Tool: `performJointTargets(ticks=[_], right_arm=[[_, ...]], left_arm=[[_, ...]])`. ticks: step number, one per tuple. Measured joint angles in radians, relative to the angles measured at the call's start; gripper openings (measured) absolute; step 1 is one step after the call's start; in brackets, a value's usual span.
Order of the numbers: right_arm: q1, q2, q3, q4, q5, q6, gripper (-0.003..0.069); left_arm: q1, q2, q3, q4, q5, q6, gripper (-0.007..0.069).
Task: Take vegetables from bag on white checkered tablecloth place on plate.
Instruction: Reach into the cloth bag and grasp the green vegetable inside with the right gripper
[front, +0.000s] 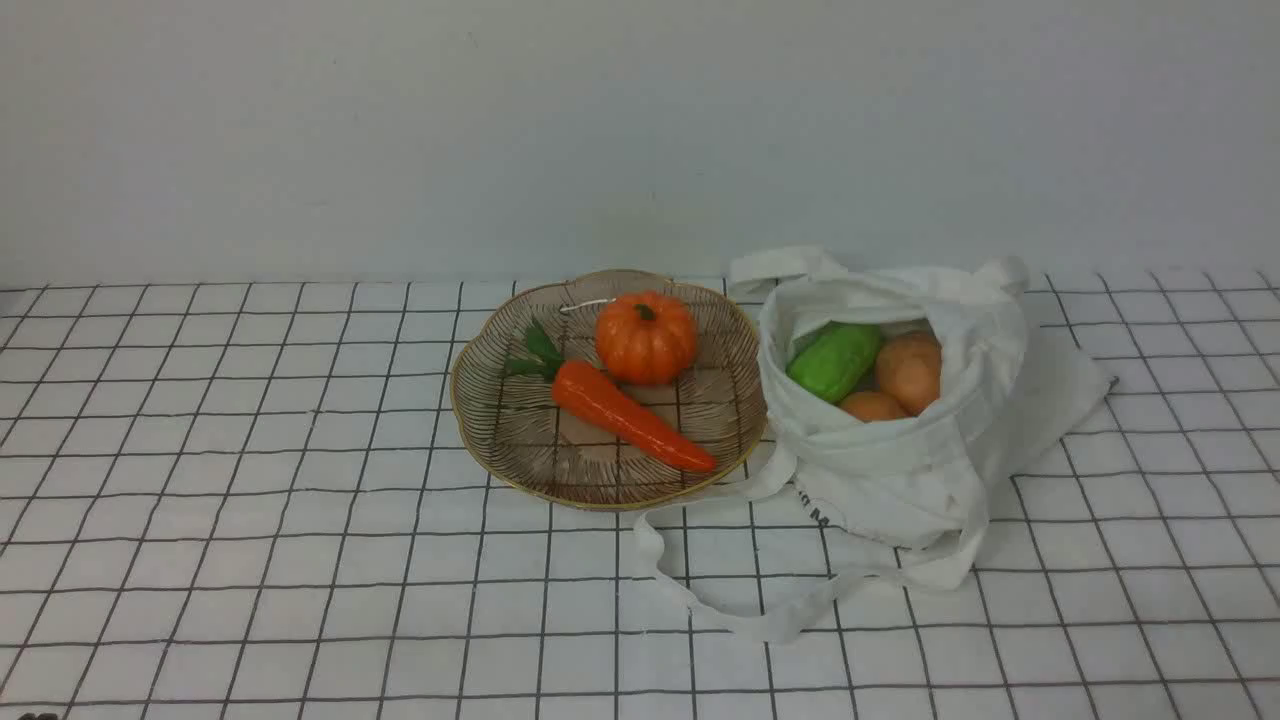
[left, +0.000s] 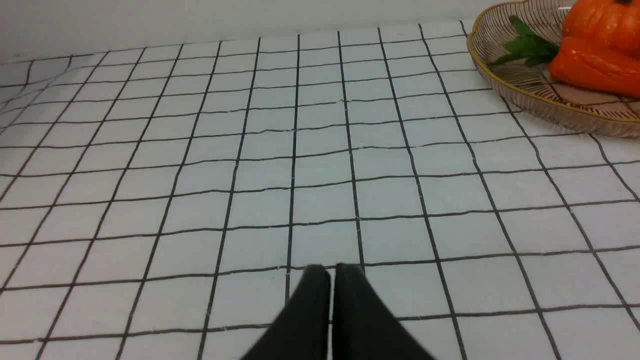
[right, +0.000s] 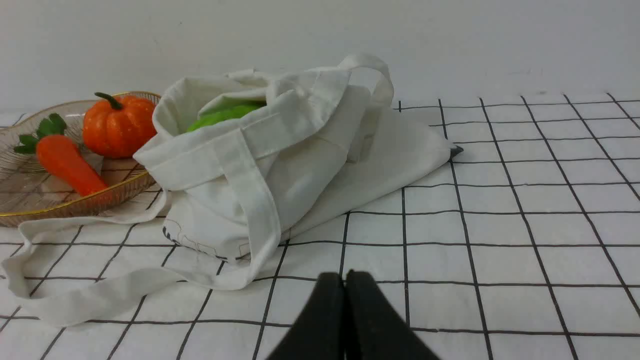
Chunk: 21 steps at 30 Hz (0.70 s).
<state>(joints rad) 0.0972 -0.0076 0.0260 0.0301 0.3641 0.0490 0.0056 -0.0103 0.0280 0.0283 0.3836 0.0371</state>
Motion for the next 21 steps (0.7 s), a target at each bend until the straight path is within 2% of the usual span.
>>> performJointTargets(ticks=[21], right_arm=[[0.0, 0.0, 0.0, 0.0, 0.0, 0.019, -0.0015]], left_arm=[[0.0, 0.0, 0.0, 0.0, 0.0, 0.0, -0.0008]])
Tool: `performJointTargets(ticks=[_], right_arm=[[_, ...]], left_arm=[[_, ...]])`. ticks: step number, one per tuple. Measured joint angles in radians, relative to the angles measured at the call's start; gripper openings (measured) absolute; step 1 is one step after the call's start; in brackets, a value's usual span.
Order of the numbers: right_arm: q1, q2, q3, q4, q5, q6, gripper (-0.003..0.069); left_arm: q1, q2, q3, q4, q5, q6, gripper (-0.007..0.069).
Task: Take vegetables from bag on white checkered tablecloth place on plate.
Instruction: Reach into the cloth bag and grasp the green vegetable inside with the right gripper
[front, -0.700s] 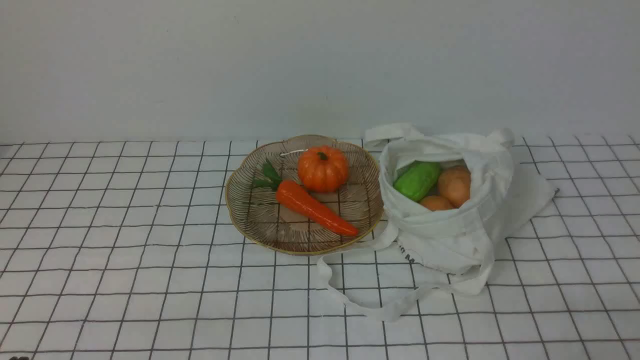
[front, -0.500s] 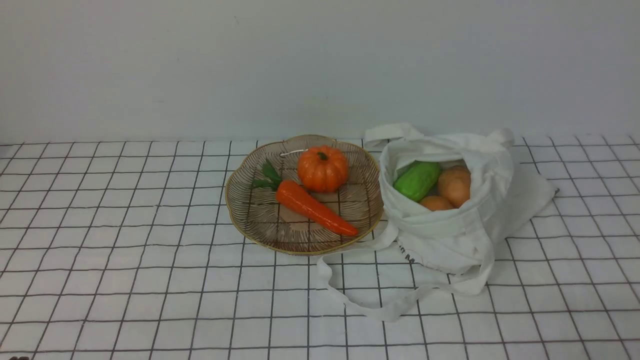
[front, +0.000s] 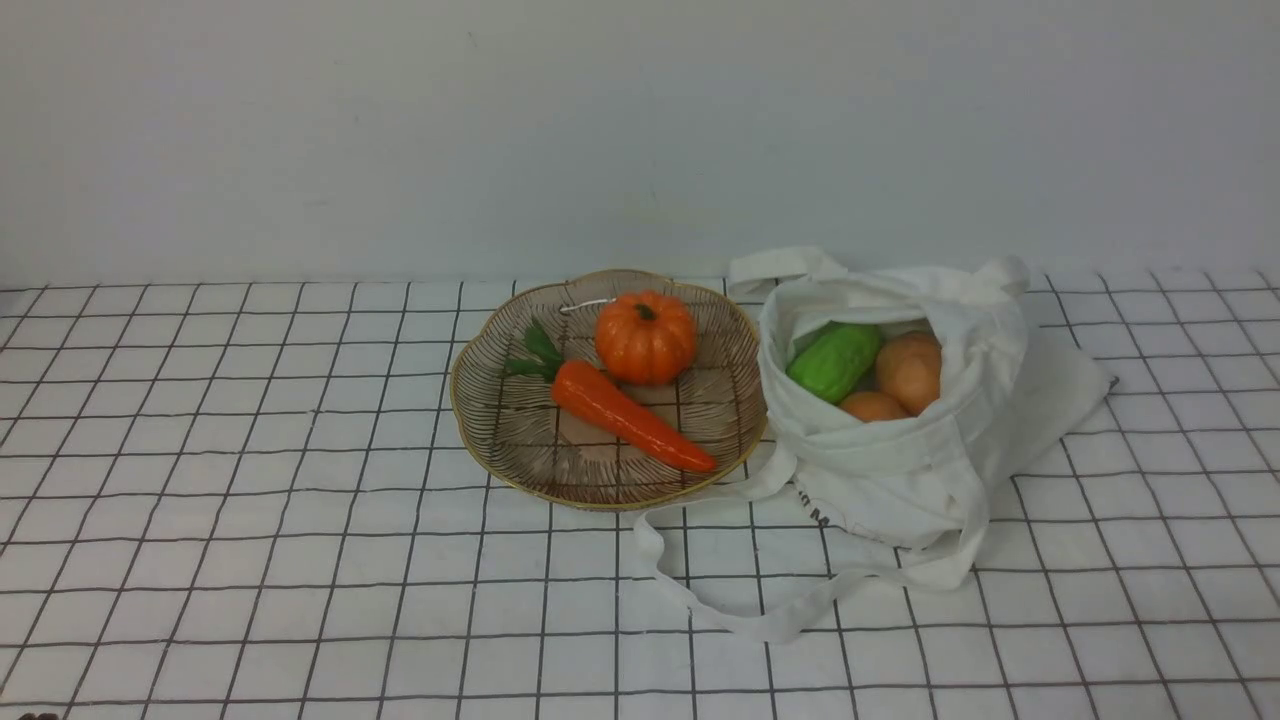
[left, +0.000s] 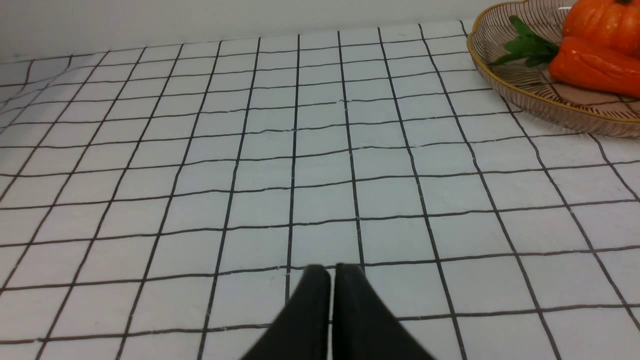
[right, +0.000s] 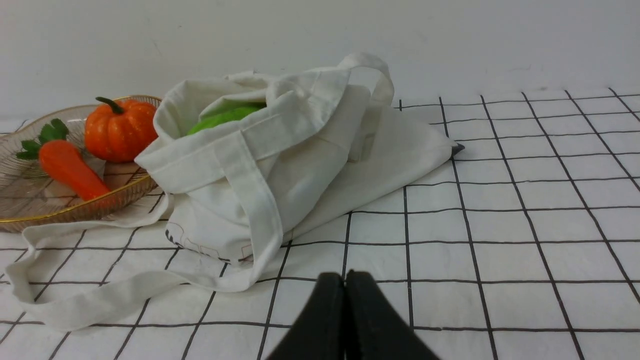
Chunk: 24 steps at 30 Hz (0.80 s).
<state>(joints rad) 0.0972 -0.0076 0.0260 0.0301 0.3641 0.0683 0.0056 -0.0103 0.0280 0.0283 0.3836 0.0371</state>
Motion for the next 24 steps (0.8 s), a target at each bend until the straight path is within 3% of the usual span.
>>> performJointTargets(ticks=[24], right_arm=[[0.0, 0.0, 0.0, 0.008, 0.0, 0.014, -0.0015]], left_arm=[[0.0, 0.0, 0.0, 0.0, 0.0, 0.0, -0.0008]])
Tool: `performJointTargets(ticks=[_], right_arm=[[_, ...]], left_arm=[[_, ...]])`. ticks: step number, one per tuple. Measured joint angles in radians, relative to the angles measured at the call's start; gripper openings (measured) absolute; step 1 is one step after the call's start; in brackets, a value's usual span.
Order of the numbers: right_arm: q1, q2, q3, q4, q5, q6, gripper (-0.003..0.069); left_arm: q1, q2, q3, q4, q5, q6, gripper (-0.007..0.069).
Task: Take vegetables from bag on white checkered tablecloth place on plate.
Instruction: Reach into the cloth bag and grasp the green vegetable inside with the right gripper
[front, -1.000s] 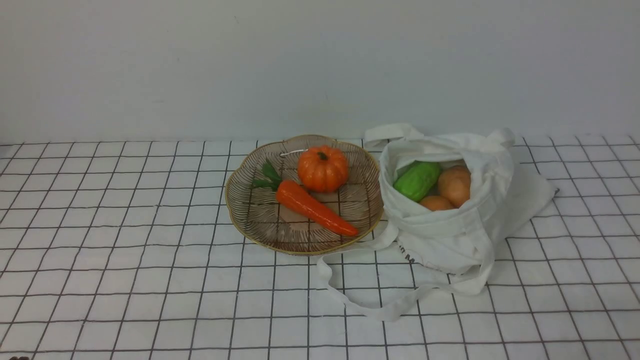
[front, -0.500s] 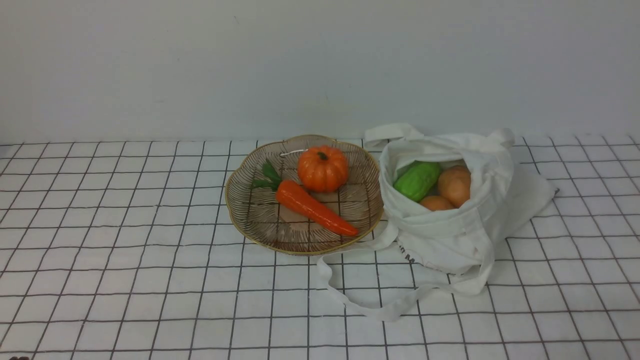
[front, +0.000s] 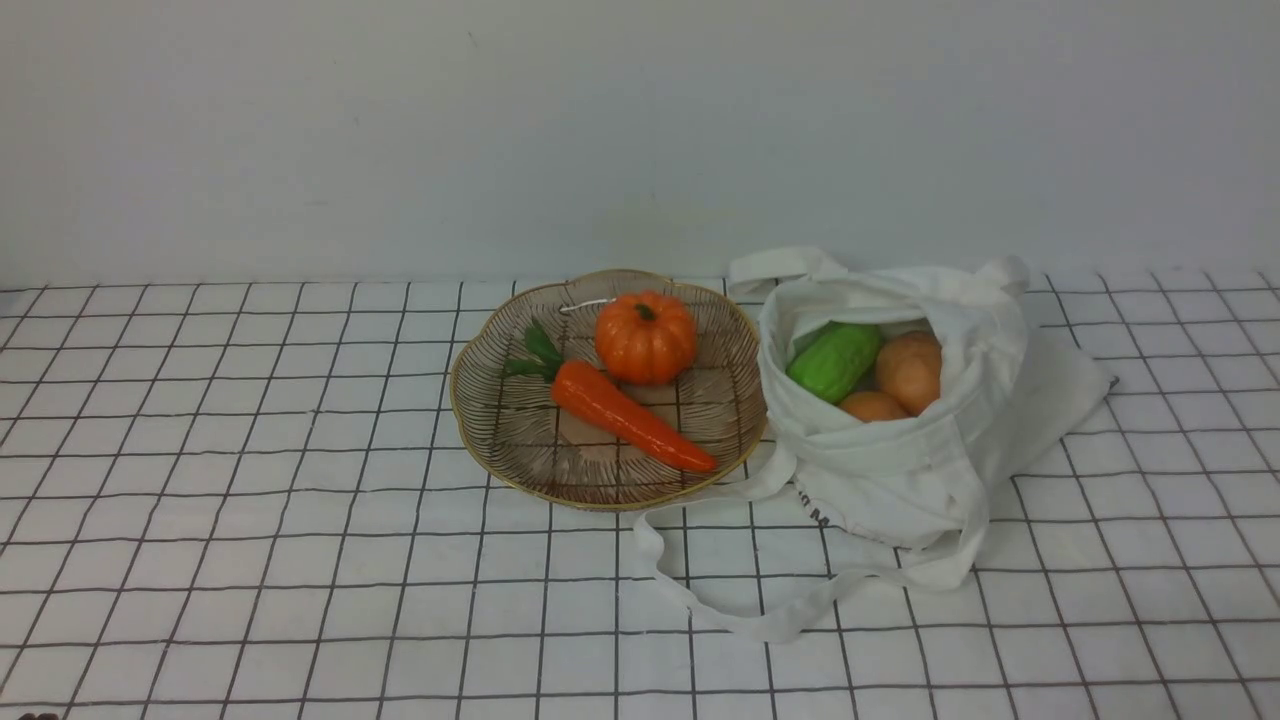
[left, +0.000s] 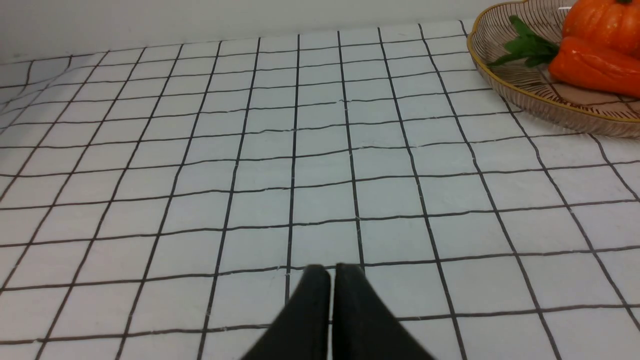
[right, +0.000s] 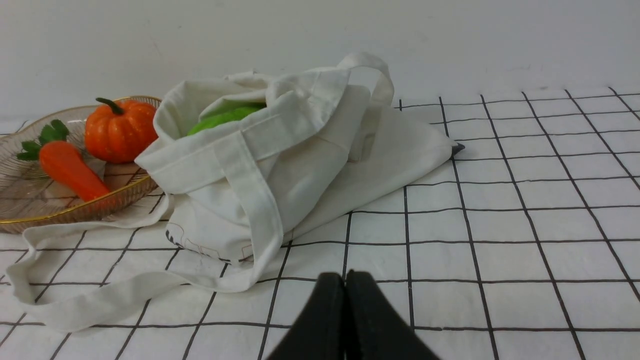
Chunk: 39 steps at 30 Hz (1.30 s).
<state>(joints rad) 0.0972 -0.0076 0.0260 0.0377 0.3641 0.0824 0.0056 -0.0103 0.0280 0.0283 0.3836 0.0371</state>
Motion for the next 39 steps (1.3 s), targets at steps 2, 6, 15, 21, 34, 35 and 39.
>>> performJointTargets(ticks=[2, 6, 15, 21, 34, 35, 39], right_arm=[[0.0, 0.0, 0.0, 0.061, -0.014, 0.057, -0.0015], [0.0, 0.0, 0.003, 0.412, -0.066, 0.295, -0.0015], [0.0, 0.0, -0.011, 0.624, -0.151, 0.29, -0.0015], [0.0, 0.099, -0.284, 0.53, -0.169, -0.039, -0.0015], [0.0, 1.034, -0.781, 0.471, 0.235, -0.253, 0.0002], [0.007, 1.138, -0.841, 0.476, 0.247, -0.284, 0.0018], [0.054, 1.301, -0.951, 0.477, 0.256, -0.332, 0.0059]], left_arm=[[0.0, 0.0, 0.0, 0.0, 0.0, 0.0, -0.0008], [0.0, 0.0, 0.0, 0.0, 0.0, 0.0, -0.0008], [0.0, 0.0, 0.0, 0.0, 0.0, 0.0, -0.0008], [0.0, 0.0, 0.0, 0.0, 0.0, 0.0, -0.0008], [0.0, 0.0, 0.0, 0.0, 0.0, 0.0, -0.0008], [0.0, 0.0, 0.0, 0.0, 0.0, 0.0, -0.0008], [0.0, 0.0, 0.0, 0.0, 0.0, 0.0, -0.0008]])
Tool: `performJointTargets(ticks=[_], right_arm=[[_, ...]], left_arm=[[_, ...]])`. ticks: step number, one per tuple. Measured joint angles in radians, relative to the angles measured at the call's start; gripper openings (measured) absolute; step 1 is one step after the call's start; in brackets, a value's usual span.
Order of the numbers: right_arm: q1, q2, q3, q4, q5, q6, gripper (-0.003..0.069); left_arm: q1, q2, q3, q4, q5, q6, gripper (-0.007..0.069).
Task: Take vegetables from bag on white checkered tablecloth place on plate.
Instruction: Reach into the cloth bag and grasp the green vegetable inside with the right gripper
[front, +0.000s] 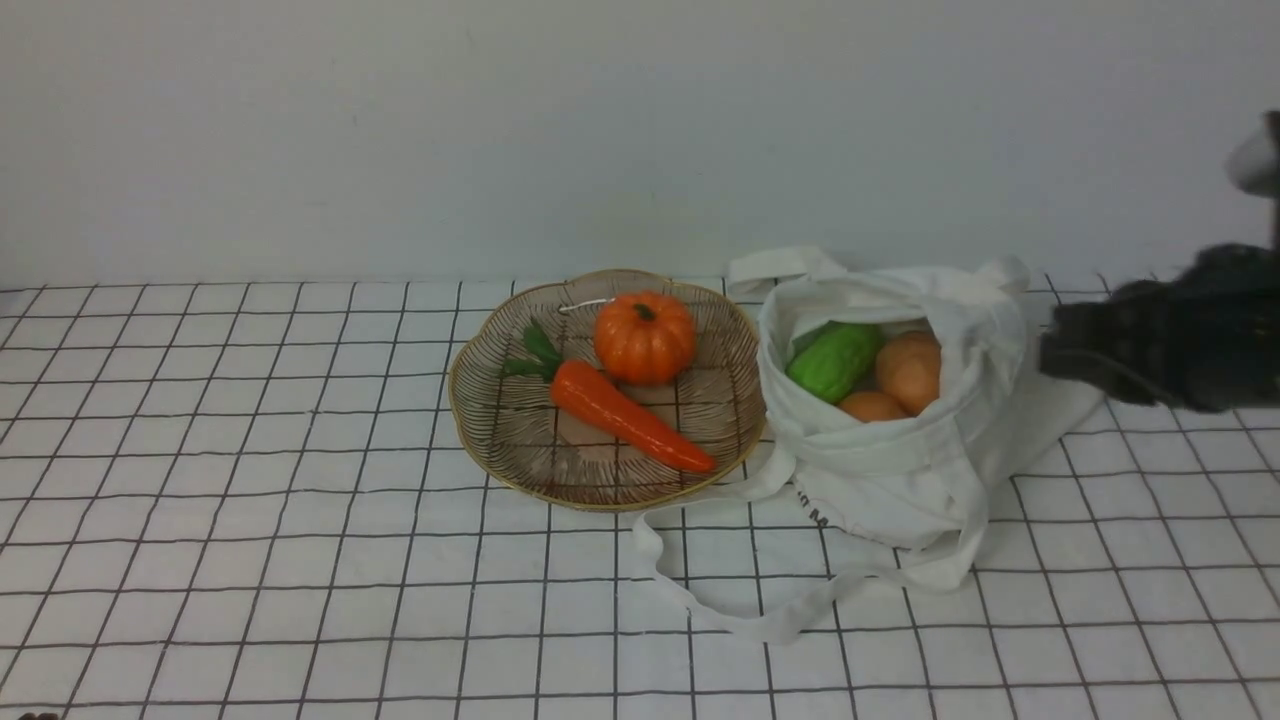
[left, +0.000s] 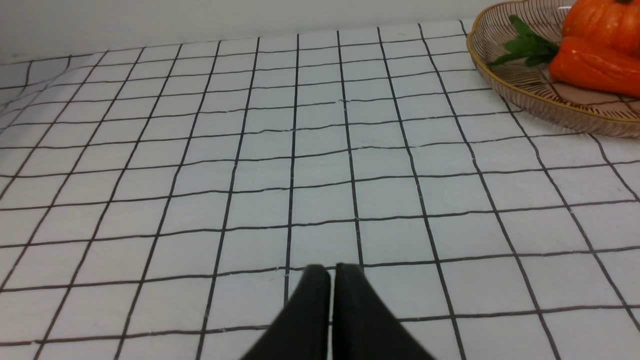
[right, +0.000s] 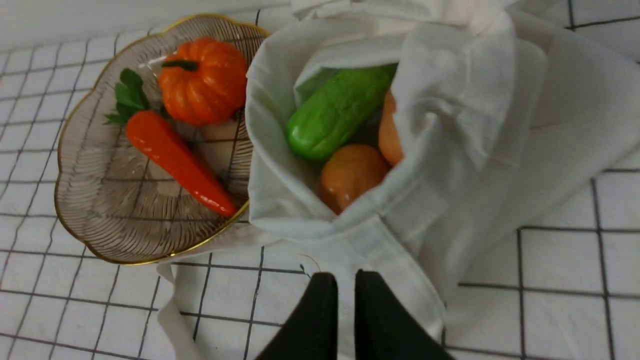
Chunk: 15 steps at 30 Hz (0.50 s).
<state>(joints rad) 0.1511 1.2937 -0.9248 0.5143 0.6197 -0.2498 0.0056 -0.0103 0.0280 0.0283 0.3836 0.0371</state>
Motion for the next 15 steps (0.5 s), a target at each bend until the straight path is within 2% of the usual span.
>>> performJointTargets(ticks=[1, 5, 11, 15], right_arm=[[0.047, 0.137, -0.106, -0.005, 0.013, -0.022, 0.0101], [0.118, 0.355, -0.299, -0.054, 0.07, -0.031, 0.0205], [0.144, 0.572, -0.539, -0.147, 0.223, -0.003, 0.0372], [0.144, 0.666, -0.619, -0.192, 0.259, 0.078, 0.0462]], left_arm=[[0.0, 0.0, 0.0, 0.0, 0.0, 0.0, -0.0008], [0.0, 0.0, 0.0, 0.0, 0.0, 0.0, -0.0008], [0.0, 0.0, 0.0, 0.0, 0.0, 0.0, -0.0008], [0.0, 0.0, 0.0, 0.0, 0.0, 0.0, -0.0008]])
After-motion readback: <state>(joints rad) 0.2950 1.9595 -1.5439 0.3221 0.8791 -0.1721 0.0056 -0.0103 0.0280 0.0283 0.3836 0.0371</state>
